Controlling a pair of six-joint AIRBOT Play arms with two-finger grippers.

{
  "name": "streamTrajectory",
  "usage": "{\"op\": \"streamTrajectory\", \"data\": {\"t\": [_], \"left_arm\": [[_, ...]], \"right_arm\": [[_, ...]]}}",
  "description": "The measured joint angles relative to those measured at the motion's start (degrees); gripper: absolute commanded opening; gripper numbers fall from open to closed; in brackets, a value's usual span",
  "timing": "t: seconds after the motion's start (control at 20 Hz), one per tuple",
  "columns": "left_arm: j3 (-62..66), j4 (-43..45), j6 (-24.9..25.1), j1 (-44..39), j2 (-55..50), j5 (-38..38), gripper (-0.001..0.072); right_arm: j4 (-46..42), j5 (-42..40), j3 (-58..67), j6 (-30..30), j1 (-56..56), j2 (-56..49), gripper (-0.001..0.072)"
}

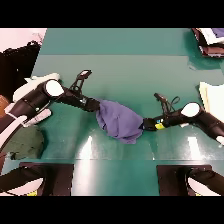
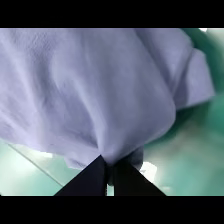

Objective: Fold the shirts.

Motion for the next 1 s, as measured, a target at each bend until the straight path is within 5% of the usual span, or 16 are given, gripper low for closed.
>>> {"op": "streamTrajectory", "data": {"t": [0.35, 1.0], "left_arm": [[13.49, 29.77, -5.95, -0.02, 11.91, -7.80, 0.0025], [48.46, 29.88, -6.14, 0.00, 18.05, -12.52, 0.0025]], "right_arm": [[-15.26, 10.03, 22.40, 4.39, -14.12, 10.47, 0.0017], [-18.29, 15.63, 55.23, 5.01, -24.44, 18.91, 0.0017]]}}
